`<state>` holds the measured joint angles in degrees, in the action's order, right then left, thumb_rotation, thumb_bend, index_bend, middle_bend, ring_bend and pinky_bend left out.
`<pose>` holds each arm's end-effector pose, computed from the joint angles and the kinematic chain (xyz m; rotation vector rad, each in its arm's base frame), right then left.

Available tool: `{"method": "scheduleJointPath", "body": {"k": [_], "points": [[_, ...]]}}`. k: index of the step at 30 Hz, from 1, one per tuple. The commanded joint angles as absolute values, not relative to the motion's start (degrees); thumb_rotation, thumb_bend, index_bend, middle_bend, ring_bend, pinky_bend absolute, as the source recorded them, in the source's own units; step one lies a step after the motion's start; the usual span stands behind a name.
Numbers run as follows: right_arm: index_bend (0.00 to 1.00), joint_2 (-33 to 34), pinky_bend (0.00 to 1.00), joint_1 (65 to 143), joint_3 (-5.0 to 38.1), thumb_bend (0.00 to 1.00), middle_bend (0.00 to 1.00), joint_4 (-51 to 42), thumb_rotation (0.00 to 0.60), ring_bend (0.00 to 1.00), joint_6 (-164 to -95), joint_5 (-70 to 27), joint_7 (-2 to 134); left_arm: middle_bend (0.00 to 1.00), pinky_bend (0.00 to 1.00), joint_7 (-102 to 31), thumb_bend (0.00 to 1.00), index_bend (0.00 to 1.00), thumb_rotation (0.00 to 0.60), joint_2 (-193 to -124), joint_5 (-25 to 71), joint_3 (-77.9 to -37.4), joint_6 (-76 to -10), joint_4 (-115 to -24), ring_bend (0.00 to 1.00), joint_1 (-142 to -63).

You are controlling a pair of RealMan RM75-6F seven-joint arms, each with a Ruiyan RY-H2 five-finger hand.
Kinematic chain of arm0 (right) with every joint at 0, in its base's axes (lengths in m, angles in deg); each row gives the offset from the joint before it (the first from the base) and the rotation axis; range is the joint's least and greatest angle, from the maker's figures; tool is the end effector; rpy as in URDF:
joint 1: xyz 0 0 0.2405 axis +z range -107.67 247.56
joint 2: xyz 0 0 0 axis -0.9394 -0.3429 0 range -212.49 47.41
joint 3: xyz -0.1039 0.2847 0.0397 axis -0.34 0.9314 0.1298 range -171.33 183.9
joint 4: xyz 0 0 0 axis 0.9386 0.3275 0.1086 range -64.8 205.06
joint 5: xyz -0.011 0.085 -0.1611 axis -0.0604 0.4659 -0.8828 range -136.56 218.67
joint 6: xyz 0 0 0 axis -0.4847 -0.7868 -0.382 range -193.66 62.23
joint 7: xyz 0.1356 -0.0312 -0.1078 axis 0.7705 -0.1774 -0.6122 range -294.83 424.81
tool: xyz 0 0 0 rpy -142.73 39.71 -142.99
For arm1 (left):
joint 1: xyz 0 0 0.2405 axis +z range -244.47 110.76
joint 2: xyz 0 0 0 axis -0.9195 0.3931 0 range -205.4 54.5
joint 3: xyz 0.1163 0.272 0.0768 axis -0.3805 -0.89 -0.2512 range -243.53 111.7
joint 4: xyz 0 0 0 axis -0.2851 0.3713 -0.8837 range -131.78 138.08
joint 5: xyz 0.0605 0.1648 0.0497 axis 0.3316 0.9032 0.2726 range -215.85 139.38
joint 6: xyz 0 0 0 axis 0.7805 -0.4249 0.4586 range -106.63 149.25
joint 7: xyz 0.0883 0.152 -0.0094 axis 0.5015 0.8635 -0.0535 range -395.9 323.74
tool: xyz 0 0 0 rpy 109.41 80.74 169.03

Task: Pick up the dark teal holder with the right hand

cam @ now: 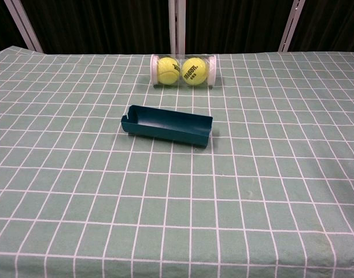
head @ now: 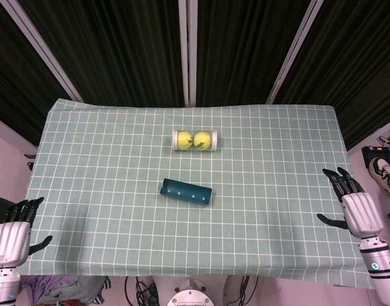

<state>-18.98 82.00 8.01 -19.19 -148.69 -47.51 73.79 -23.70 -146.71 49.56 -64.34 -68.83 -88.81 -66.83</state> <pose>-0.3223 -0.2536 0.2018 1.4918 -0.9200 1.0497 -0.3470 0.1807 0.1710 -1.3588 -0.8244 -0.8180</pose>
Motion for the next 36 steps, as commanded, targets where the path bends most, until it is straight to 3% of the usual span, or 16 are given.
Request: {"method": "scheduleJointPath", "body": {"k": [1, 10, 15, 19, 26, 36], "points": [[0.00, -18.8, 0.18, 82.0, 8.1, 0.00, 0.11, -19.2, 0.600, 0.01, -148.4, -47.5, 73.5, 0.19, 0.18, -23.6, 0.09, 0.13, 0.600, -146.9, 49.4, -64.3, -68.7, -88.7, 0.14, -66.9], [0.00, -18.8, 0.18, 84.8, 7.7, 0.00, 0.12, -23.8, 0.600, 0.01, -144.7, -51.1, 73.8, 0.19, 0.18, -23.4, 0.09, 0.13, 0.600, -146.9, 50.4, -64.9, -70.1, -88.9, 0.14, -66.2], [0.00, -18.1, 0.18, 91.6, 8.9, 0.00, 0.10, -33.5, 0.600, 0.00, -134.8, -51.9, 73.1, 0.19, 0.18, -23.8, 0.09, 0.13, 0.600, -147.2, 51.3, -65.7, -71.8, -88.7, 0.14, -65.1], [0.00, -12.5, 0.18, 100.6, 13.6, 0.00, 0.05, -36.1, 0.600, 0.00, -121.9, -44.2, 70.2, 0.19, 0.18, -24.4, 0.09, 0.13, 0.600, -147.6, 51.8, -66.2, -72.7, -88.1, 0.14, -64.3], [0.00, 6.2, 0.18, 112.8, 21.0, 0.00, 0.04, -24.1, 0.600, 0.00, -112.5, -25.0, 58.5, 0.19, 0.18, -27.1, 0.09, 0.13, 0.600, -148.1, 51.2, -66.5, -73.2, -85.6, 0.14, -63.3], [0.00, 19.7, 0.18, 121.6, 22.9, 0.00, 0.06, -9.4, 0.600, 0.00, -110.2, -13.0, 51.3, 0.19, 0.18, -31.0, 0.09, 0.13, 0.600, -148.4, 49.4, -66.0, -72.4, -82.5, 0.14, -62.8]]}}
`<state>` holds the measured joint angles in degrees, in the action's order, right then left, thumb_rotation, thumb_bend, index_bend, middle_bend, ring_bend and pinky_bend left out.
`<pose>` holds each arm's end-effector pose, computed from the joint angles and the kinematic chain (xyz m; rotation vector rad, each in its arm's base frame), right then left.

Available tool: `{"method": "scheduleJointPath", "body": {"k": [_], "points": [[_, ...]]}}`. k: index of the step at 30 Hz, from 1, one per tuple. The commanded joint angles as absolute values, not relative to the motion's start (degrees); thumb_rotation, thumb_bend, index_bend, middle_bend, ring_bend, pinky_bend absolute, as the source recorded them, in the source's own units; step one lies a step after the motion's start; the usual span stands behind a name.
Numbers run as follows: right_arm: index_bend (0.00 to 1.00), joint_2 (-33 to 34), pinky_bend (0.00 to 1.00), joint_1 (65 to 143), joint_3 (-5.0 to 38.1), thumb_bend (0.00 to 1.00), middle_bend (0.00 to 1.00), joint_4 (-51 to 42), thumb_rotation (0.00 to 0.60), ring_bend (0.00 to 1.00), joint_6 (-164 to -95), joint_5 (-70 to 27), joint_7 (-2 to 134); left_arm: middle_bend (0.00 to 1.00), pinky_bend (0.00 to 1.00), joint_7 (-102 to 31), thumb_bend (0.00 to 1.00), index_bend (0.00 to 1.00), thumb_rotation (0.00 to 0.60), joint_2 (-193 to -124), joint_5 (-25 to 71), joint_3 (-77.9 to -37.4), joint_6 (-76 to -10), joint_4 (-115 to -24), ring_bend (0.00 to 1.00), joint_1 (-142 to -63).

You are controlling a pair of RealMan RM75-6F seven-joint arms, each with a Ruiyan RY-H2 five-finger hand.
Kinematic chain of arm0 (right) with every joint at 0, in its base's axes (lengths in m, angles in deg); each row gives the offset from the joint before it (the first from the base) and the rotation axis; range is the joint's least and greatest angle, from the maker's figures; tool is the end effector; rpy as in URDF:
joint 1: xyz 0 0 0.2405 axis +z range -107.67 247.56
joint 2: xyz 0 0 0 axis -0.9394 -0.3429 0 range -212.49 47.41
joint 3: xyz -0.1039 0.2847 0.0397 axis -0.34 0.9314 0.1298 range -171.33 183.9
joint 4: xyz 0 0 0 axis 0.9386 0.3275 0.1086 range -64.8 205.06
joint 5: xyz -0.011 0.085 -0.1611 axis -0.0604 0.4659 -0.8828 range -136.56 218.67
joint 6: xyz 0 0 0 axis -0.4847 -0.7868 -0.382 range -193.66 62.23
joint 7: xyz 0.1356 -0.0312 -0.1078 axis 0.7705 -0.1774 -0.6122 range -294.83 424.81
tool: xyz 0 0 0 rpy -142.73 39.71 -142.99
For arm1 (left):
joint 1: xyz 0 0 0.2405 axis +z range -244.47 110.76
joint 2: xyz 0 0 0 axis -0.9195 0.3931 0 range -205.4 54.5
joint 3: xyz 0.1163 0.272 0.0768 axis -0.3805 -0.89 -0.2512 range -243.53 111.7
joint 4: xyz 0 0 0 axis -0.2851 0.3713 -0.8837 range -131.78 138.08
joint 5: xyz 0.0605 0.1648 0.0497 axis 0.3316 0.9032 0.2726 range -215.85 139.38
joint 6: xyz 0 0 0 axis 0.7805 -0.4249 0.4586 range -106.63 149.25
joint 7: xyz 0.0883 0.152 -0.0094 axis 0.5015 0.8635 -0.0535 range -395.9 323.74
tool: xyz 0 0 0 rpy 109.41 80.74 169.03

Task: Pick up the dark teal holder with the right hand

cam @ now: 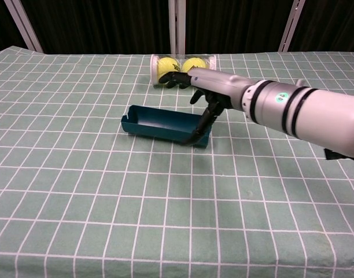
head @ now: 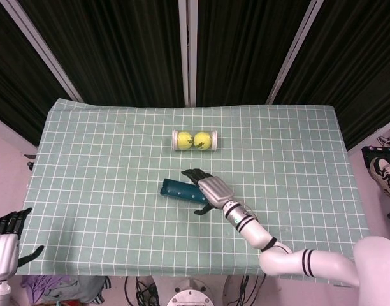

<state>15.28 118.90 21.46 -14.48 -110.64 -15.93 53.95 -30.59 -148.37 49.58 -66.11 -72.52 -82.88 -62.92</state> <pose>-0.1031 -0.3909 -0.0734 1.9587 -1.3536 1.0769 -0.3711 0.1498 0.1728 -1.2880 -0.8698 -0.8201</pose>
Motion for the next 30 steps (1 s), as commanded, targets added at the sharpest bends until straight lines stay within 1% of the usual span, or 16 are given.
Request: {"method": "scheduleJointPath", "body": {"k": [1, 3, 5, 7, 9, 11, 12, 14, 17, 19, 23, 27, 30], "points": [[0.00, 20.7, 0.18, 122.1, 23.1, 0.00, 0.07, -8.2, 0.600, 0.00, -109.9, -12.3, 51.3, 0.19, 0.18, -31.2, 0.09, 0.13, 0.600, -148.5, 49.3, -66.0, -72.3, -82.3, 0.14, -62.8], [0.00, 22.6, 0.19, 123.3, 23.1, 0.00, 0.11, -5.3, 0.600, 0.00, -109.7, -12.0, 50.7, 0.19, 0.18, -31.6, 0.09, 0.13, 0.600, -148.5, 49.3, -66.1, -72.1, -82.0, 0.14, -62.8], [0.00, 24.5, 0.27, 124.3, 22.2, 0.00, 0.20, -2.4, 0.600, 0.06, -109.8, -12.1, 49.1, 0.19, 0.18, -31.9, 0.09, 0.13, 0.600, -148.6, 49.2, -66.0, -72.1, -81.7, 0.14, -62.7], [0.04, 26.2, 0.35, 125.1, 21.8, 0.04, 0.28, 0.0, 0.600, 0.13, -110.2, -12.6, 48.1, 0.19, 0.18, -32.1, 0.09, 0.13, 0.600, -148.7, 49.0, -66.0, -72.1, -81.6, 0.14, -62.6], [0.17, 27.7, 0.44, 125.2, 21.7, 0.17, 0.36, 1.6, 0.600, 0.21, -111.8, -14.3, 48.4, 0.19, 0.18, -32.2, 0.09, 0.13, 0.600, -148.8, 49.1, -66.0, -72.1, -81.5, 0.14, -62.6], [0.35, 28.7, 0.56, 124.9, 21.3, 0.32, 0.48, 2.7, 0.600, 0.33, -114.2, -17.3, 49.3, 0.19, 0.18, -32.2, 0.09, 0.13, 0.600, -148.8, 49.2, -66.2, -72.1, -81.6, 0.14, -62.4], [0.43, 29.0, 0.61, 124.5, 21.1, 0.38, 0.53, 3.0, 0.600, 0.38, -115.8, -19.3, 50.4, 0.19, 0.18, -32.2, 0.09, 0.13, 0.600, -148.7, 49.2, -66.2, -72.2, -81.6, 0.14, -62.3], [0.54, 28.7, 0.68, 123.8, 20.7, 0.46, 0.59, 2.7, 0.600, 0.44, -117.6, -22.1, 52.5, 0.19, 0.18, -32.3, 0.09, 0.13, 0.600, -148.6, 49.1, -66.2, -72.5, -81.7, 0.14, -62.1], [0.59, 26.0, 0.68, 122.3, 20.2, 0.47, 0.60, -1.0, 0.600, 0.46, -120.9, -28.5, 58.6, 0.19, 0.18, -32.3, 0.09, 0.13, 0.600, -148.6, 49.0, -66.0, -72.9, -81.9, 0.14, -61.8], [0.59, 23.7, 0.68, 121.4, 19.6, 0.47, 0.60, -4.3, 0.600, 0.46, -123.5, -33.1, 62.8, 0.19, 0.18, -32.1, 0.09, 0.13, 0.600, -148.6, 49.2, -66.1, -73.1, -82.1, 0.14, -61.7], [0.60, 18.0, 0.68, 119.9, 17.6, 0.45, 0.60, -11.9, 0.600, 0.46, -130.4, -45.3, 74.2, 0.19, 0.18, -31.2, 0.09, 0.13, 0.600, -148.6, 49.6, -66.1, -73.6, -83.0, 0.14, -61.5], [0.60, 15.0, 0.68, 119.5, 17.1, 0.45, 0.60, -16.2, 0.600, 0.46, -135.6, -52.1, 77.4, 0.19, 0.18, -30.1, 0.09, 0.13, 0.600, -148.4, 50.0, -66.1, -73.9, -84.1, 0.14, -61.4], [0.60, 13.0, 0.68, 119.8, 17.3, 0.44, 0.59, -19.8, 0.600, 0.46, -136.0, -54.0, 77.2, 0.19, 0.18, -29.2, 0.09, 0.13, 0.600, -148.3, 50.4, -66.2, -74.0, -85.0, 0.14, -61.4]]}}
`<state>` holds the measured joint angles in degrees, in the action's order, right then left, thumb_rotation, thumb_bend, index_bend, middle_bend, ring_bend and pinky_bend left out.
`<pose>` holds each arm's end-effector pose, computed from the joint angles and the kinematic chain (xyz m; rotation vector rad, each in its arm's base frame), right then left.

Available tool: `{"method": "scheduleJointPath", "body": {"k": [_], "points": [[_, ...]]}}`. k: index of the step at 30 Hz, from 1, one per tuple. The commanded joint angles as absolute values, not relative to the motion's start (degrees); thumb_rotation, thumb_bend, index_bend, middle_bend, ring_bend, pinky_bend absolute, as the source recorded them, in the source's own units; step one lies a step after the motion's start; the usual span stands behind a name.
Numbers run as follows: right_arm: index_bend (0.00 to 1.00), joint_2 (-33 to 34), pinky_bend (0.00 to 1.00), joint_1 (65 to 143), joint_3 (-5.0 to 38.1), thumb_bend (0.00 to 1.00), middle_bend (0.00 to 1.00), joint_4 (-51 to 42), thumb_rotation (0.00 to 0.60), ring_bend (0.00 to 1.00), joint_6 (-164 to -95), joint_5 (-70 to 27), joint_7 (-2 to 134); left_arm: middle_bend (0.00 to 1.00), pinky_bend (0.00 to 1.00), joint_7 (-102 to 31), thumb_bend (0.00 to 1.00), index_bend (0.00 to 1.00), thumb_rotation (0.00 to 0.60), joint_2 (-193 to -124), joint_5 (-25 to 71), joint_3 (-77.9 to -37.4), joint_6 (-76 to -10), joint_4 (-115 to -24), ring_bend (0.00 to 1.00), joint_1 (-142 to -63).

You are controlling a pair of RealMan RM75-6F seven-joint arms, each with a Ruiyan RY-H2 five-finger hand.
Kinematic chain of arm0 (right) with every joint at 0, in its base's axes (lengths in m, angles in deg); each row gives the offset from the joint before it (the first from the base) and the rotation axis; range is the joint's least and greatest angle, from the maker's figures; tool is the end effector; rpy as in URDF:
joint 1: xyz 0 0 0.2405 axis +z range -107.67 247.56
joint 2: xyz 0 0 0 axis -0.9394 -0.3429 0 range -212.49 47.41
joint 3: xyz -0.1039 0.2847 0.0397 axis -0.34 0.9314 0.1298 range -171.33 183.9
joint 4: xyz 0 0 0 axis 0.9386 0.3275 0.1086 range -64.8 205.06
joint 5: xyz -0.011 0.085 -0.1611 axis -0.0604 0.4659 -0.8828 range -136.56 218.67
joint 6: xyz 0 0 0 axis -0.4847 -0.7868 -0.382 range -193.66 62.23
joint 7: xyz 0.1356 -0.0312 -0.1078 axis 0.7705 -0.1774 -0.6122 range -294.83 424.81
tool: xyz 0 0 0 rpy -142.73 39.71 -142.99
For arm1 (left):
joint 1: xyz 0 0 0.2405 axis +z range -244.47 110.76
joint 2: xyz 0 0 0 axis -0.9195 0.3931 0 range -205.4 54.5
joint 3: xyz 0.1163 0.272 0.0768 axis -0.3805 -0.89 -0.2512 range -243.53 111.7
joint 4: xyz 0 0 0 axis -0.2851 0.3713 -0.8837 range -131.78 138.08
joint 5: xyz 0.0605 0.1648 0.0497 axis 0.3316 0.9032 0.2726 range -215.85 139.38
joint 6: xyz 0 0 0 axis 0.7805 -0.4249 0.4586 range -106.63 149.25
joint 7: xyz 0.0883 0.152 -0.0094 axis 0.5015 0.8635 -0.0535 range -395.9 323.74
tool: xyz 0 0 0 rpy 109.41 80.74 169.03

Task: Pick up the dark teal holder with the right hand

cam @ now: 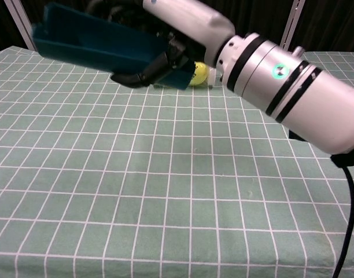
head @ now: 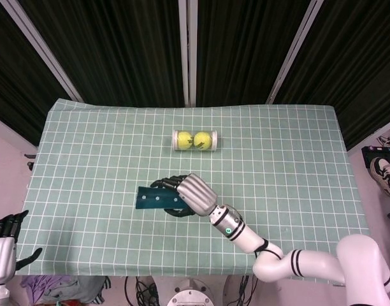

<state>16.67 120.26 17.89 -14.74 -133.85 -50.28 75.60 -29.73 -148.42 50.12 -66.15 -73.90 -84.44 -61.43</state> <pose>-0.0215 -0.3542 -0.0181 1.9889 -0.9981 1.8176 -0.3676 0.1405 0.1740 -1.2621 -0.8745 -0.8262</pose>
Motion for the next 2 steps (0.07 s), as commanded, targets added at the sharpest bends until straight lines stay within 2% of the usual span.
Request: {"method": "scheduleJointPath", "body": {"k": [1, 2], "points": [[0.60, 12.5, 0.68, 120.0, 17.3, 0.44, 0.59, -20.5, 0.600, 0.46, -135.9, -54.3, 77.0, 0.19, 0.18, -28.9, 0.09, 0.13, 0.600, -148.3, 50.5, -66.2, -74.0, -85.3, 0.14, -61.4], [0.60, 12.1, 0.68, 120.3, 17.4, 0.44, 0.59, -21.0, 0.600, 0.46, -135.5, -54.7, 76.9, 0.19, 0.18, -28.6, 0.09, 0.13, 0.600, -148.3, 50.5, -66.2, -74.0, -85.6, 0.14, -61.4]]}}
